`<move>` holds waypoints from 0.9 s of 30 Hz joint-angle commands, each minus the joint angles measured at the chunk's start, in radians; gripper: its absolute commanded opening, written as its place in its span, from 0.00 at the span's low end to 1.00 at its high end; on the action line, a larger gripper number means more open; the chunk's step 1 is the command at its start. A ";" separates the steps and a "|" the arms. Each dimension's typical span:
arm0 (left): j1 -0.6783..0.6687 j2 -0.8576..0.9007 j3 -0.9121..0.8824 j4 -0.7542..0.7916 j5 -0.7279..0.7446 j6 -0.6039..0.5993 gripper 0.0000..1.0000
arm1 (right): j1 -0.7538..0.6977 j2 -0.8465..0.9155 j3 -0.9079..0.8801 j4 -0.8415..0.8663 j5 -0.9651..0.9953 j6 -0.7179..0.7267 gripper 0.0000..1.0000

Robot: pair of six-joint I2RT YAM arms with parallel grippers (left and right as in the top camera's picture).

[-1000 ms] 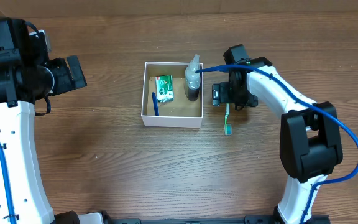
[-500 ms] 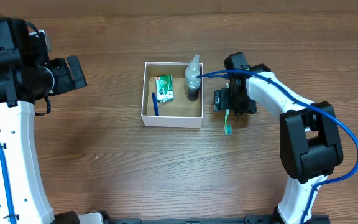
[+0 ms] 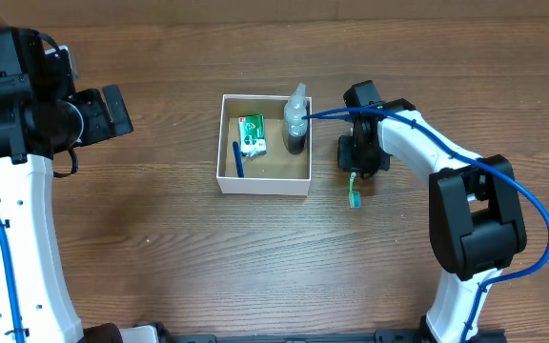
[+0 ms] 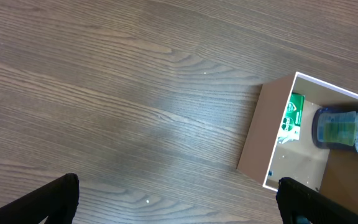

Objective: Pack container
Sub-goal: 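Lower the right gripper onto the green toothbrush and grasp it, then carry the toothbrush with the right gripper and release it into the box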

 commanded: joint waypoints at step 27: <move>-0.007 0.003 -0.006 -0.001 0.011 0.019 1.00 | 0.302 -0.452 0.103 0.195 0.032 -0.028 0.04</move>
